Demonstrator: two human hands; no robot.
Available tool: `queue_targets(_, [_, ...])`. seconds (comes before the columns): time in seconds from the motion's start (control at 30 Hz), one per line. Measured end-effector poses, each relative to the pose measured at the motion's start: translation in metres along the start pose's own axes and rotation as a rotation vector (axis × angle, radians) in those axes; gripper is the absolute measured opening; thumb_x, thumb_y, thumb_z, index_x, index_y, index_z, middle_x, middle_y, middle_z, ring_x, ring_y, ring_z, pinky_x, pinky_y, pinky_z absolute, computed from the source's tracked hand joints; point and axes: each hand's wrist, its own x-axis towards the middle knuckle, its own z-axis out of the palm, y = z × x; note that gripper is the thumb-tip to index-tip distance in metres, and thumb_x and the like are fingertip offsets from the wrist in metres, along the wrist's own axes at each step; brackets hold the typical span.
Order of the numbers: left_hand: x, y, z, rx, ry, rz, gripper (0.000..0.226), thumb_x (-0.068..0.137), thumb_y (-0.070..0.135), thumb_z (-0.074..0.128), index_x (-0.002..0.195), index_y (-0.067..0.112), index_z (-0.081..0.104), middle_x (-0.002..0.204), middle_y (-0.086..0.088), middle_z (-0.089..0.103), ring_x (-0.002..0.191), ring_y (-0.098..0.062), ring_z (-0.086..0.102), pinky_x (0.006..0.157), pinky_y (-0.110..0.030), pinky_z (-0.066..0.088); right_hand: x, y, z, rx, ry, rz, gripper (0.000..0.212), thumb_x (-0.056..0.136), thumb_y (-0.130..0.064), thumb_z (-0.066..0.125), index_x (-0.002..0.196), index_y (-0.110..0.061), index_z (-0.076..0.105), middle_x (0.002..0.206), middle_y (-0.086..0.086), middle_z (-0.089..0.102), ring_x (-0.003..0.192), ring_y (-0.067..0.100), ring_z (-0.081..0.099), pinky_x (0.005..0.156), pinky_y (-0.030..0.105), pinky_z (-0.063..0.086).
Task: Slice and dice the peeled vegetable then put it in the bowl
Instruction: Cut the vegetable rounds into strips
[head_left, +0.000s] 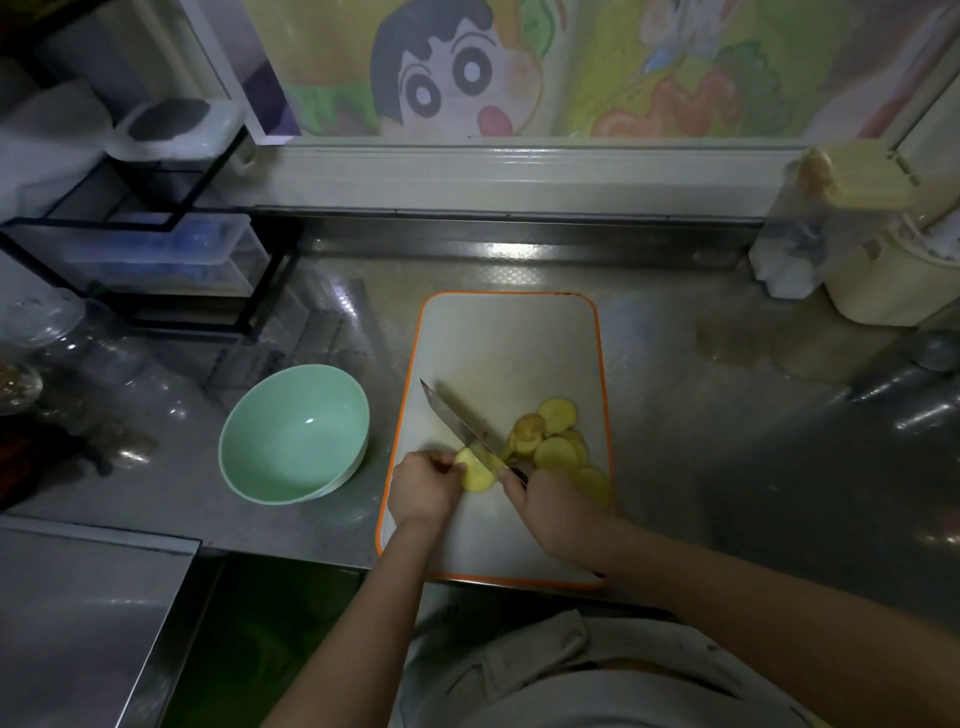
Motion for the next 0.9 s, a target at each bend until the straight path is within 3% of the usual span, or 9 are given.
queue_targets(0.13, [0.000,-0.001,0.000,-0.012,0.007,0.015,0.007,0.079,0.023,0.069,0.083,0.019,0.073,0.089,-0.003,0.072,0.091,-0.021,0.065,0.073,-0.023,0.045,0.011,0.010,0.002,0.031,-0.055,0.086,0.067,0.096,0.005,0.032,0.148,-0.003,-0.010,0.114,0.021,0.049,0.054,0.018,0.023,0.046,0.024,0.022])
queue_targets(0.2, [0.000,0.000,0.000,-0.010,0.015,0.012,0.007,0.079,0.023,0.069,0.084,0.019,0.073,0.090,-0.003,0.072,0.091,-0.021,0.065,0.073,-0.023,0.045,0.018,0.011,0.006,0.101,-0.037,0.140,0.069,0.096,0.006,0.034,0.148,-0.003,-0.010,0.117,0.022,0.049,0.059,0.020,0.035,0.047,0.024,0.023])
queue_targets(0.3, [0.000,0.000,0.000,-0.017,0.020,0.001,0.007,0.078,0.022,0.069,0.084,0.019,0.073,0.090,-0.003,0.073,0.091,-0.020,0.065,0.073,-0.023,0.045,0.017,0.011,0.010,0.023,-0.001,0.062,0.070,0.096,0.003,0.036,0.148,-0.002,-0.011,0.116,0.021,0.051,0.060,0.020,0.038,0.045,0.024,0.023])
queue_targets(0.43, [0.001,-0.001,0.001,-0.032,0.020,-0.013,0.006,0.077,0.021,0.069,0.082,0.020,0.073,0.088,-0.003,0.073,0.090,-0.021,0.065,0.075,-0.025,0.048,0.015,0.008,0.018,-0.059,-0.013,0.006,0.071,0.095,0.006,0.036,0.148,-0.003,-0.010,0.118,0.023,0.050,0.100,0.025,0.058,0.046,0.026,0.024])
queue_targets(0.53, [0.000,-0.001,0.000,-0.032,0.021,-0.010,0.008,0.076,0.021,0.069,0.082,0.020,0.074,0.088,-0.002,0.073,0.090,-0.020,0.066,0.074,-0.025,0.048,0.028,0.006,0.027,-0.062,-0.070,0.002,0.069,0.096,0.006,0.035,0.149,-0.005,-0.007,0.117,0.023,0.051,0.099,0.026,0.059,0.046,0.027,0.025])
queue_targets(0.6, [0.000,-0.001,0.000,-0.033,0.019,-0.015,0.008,0.076,0.022,0.069,0.083,0.020,0.074,0.088,-0.002,0.073,0.090,-0.020,0.066,0.074,-0.025,0.048,0.030,0.006,0.030,0.151,-0.060,0.130,0.053,0.100,-0.005,0.034,0.149,-0.002,0.012,0.109,0.018,0.055,0.090,0.021,0.059,0.044,0.024,0.026])
queue_targets(0.67, [0.000,-0.001,0.000,-0.034,0.014,-0.016,0.008,0.076,0.022,0.069,0.083,0.021,0.074,0.089,-0.002,0.073,0.090,-0.020,0.066,0.075,-0.025,0.049,0.029,0.010,0.031,0.300,-0.018,0.073,0.043,0.103,-0.034,0.029,0.116,0.002,0.049,0.080,0.007,0.054,0.067,0.011,0.050,0.045,0.022,0.031])
queue_targets(0.77, [-0.001,0.000,-0.001,-0.025,0.011,-0.011,0.010,0.077,0.023,0.069,0.085,0.021,0.074,0.090,-0.002,0.073,0.091,-0.020,0.065,0.076,-0.025,0.048,0.030,0.018,0.029,0.418,-0.014,0.035,0.071,0.082,-0.071,0.017,0.080,-0.007,0.049,0.064,0.000,0.043,0.056,0.009,0.038,0.054,0.017,0.031])
queue_targets(0.9, [-0.002,0.000,-0.001,-0.020,0.021,-0.009,0.011,0.076,0.026,0.071,0.086,0.021,0.074,0.091,-0.002,0.073,0.093,-0.021,0.066,0.078,-0.027,0.050,0.033,0.025,0.023,0.238,0.136,0.122,0.047,0.098,-0.051,0.030,0.067,-0.019,0.043,0.064,-0.002,0.048,0.054,0.008,0.043,0.044,0.015,0.021])
